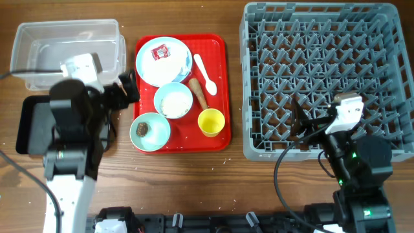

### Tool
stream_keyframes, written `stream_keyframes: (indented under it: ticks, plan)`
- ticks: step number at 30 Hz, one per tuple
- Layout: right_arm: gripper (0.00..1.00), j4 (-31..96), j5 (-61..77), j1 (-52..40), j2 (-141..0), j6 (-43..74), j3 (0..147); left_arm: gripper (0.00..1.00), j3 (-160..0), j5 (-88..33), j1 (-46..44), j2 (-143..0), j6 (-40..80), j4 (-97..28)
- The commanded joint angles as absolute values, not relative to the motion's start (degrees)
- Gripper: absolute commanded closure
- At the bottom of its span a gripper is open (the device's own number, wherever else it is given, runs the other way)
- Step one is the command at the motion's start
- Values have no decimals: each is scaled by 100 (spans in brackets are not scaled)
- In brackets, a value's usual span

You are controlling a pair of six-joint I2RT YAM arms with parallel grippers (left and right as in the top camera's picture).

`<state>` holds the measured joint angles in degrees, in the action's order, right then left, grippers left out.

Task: Sort waste into correct bins and load items into the dishwasher rack
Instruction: 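Reach the left gripper to the tissue and wrapper on the blue plate, then grasp the tissue and red wrapper, drop them into the clear bin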

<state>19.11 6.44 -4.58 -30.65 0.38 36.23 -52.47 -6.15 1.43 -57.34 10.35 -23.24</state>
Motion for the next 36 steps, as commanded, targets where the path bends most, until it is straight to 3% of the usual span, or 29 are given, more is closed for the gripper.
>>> stream_keyframes:
  ticks: [1, 7, 14, 23, 27, 36]
  plan:
    - [0, 2303, 749, -497, -3395, -95, 4322, 0, -6036, -729, 99, -6388, 917, -2812]
    - [0, 3938, 847, -497, -4689, -154, 5918, 0, -7531, -1396, 99, -7452, 919, -4106]
    - [0, 4128, 1831, -497, -5537, -121, 6281, 0, -8068, -1455, 80, -8047, 919, -5006]
    - [0, 4134, 2102, -497, -5551, 154, 6281, 0, -8106, -1361, -244, -8246, 958, -4077]
    - [0, 4180, 2082, -497, -5551, 161, 6281, 1, -8840, -283, -751, -9113, 956, -4069]
    - [0, 4574, 1944, -497, -5566, 172, 6278, 1, -9402, 80, -880, -11069, 919, -3516]
